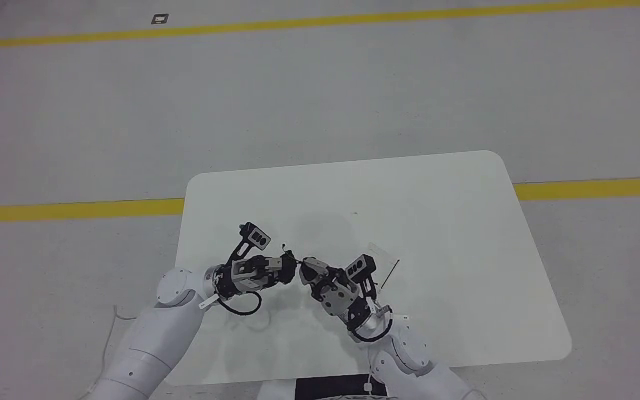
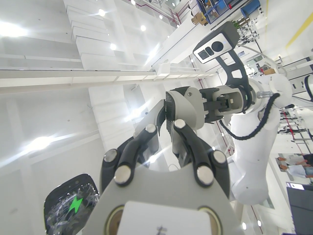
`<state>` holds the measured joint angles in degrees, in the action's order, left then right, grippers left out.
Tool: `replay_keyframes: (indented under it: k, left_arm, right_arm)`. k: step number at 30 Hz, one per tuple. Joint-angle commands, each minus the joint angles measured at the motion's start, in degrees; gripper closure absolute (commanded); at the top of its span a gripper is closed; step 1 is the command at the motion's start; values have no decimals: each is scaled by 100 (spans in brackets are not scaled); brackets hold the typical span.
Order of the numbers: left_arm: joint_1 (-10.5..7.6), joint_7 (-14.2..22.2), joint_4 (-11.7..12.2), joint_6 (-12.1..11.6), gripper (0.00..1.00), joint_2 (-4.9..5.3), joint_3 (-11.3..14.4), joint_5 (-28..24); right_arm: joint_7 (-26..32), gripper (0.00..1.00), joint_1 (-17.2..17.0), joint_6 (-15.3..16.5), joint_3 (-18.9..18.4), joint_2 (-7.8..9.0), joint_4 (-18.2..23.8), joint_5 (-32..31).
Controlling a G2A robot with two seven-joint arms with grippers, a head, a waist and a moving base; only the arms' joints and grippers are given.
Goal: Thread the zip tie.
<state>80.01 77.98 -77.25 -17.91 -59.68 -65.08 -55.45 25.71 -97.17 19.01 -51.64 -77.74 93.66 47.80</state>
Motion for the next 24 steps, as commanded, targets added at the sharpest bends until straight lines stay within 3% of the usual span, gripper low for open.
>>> replay_keyframes:
  k: [1,24]
  left_arm:
    - [0,0,0,0,100,0,0,0]
    - [0,0,0,0,100,0,0,0]
  right_arm:
    - [-3,100,-10,-3,-11,3,3,-11]
    - [-37,100,-115,-42,-148,40,15,-115]
